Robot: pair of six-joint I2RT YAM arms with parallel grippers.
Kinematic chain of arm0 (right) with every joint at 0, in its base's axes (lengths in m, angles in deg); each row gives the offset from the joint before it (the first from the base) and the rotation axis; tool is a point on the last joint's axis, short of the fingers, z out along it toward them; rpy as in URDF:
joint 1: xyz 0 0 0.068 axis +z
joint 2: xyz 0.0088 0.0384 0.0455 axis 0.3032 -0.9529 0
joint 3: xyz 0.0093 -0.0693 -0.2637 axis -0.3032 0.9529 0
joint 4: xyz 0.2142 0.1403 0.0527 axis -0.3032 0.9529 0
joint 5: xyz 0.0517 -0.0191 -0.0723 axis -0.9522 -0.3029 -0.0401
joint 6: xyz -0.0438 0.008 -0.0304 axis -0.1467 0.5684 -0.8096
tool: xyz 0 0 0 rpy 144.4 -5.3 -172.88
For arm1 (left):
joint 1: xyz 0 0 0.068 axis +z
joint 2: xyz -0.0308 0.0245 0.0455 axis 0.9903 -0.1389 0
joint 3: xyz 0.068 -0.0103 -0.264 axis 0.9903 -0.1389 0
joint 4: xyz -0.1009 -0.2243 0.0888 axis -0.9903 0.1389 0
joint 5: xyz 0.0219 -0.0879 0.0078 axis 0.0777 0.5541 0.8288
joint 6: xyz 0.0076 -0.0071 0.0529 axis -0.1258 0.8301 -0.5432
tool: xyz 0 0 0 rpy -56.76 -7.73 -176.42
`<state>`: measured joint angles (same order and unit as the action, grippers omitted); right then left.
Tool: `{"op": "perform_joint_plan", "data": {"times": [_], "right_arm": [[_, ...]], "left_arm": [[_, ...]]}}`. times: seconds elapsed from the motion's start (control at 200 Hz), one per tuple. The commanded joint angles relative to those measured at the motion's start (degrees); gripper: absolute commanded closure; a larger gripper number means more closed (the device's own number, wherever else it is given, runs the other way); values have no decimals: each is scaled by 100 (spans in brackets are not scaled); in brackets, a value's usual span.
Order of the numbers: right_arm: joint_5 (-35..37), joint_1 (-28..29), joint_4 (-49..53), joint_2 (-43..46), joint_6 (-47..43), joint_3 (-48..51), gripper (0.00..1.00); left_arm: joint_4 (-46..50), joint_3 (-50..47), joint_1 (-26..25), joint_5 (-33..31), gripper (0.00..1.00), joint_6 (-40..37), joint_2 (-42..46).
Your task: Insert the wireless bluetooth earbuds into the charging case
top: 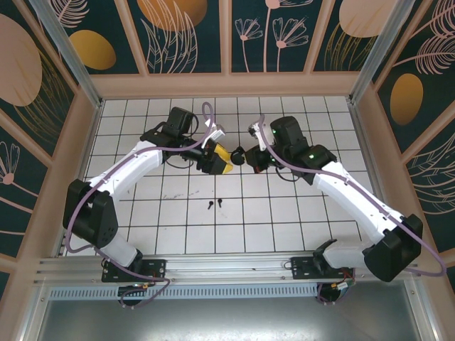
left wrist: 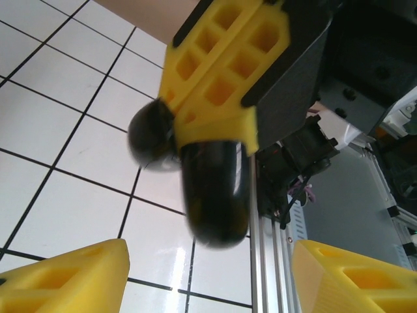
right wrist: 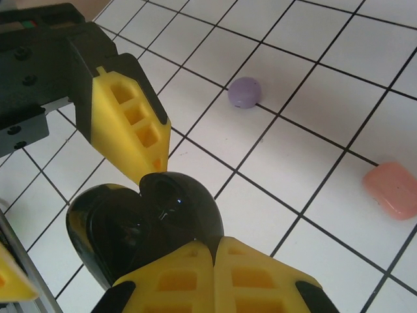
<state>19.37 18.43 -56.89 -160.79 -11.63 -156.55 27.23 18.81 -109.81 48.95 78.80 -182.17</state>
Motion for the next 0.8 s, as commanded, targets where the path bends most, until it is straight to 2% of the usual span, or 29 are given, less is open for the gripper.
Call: {"op": "perform_joint_plan", "data": {"times": [0.0, 0.53, 0.796], "right_arm": [[-30, 96, 195, -116, -195, -206, 100], [-1, 390, 283, -457, -214, -518, 100], [77, 429, 301, -543, -214, -588, 100]], "left_arm": [[193, 168, 2, 274, 33, -255, -39], [209, 291, -3, 362, 36, -354, -248], [219, 311, 0, 379, 49, -431, -276]]}}
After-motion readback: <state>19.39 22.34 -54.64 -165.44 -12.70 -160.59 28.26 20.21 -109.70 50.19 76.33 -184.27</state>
